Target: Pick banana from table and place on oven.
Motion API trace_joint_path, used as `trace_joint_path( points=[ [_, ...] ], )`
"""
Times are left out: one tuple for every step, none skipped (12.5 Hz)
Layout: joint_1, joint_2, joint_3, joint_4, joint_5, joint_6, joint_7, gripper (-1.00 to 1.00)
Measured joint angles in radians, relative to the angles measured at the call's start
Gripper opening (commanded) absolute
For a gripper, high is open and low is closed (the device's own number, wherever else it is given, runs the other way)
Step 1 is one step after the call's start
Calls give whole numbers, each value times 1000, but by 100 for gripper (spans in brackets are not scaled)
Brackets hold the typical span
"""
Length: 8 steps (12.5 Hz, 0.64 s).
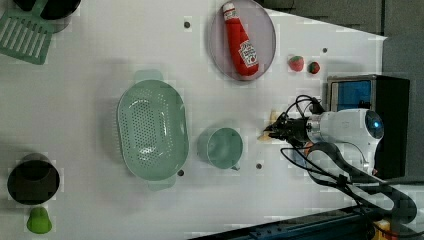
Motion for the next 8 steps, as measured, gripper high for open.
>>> trace_joint_path(
  points=[
    [0, -2, 2, 0, 0, -7, 0, -58],
    [6, -9, -1, -2, -10, -3, -1, -58],
    [7, -23, 6, -8, -10, -15, 0, -58],
    [13, -60, 11, -25, -13, -39, -1, -58],
    [22, -116, 13, -37, -11, -94, 0, -58],
    [29, -183, 14, -21, -17, -204, 0, -58],
    [30, -261, 15, 2, -19, -307, 0, -58],
    [24, -344, 24, 39, -13, -393, 0, -58]
  ],
)
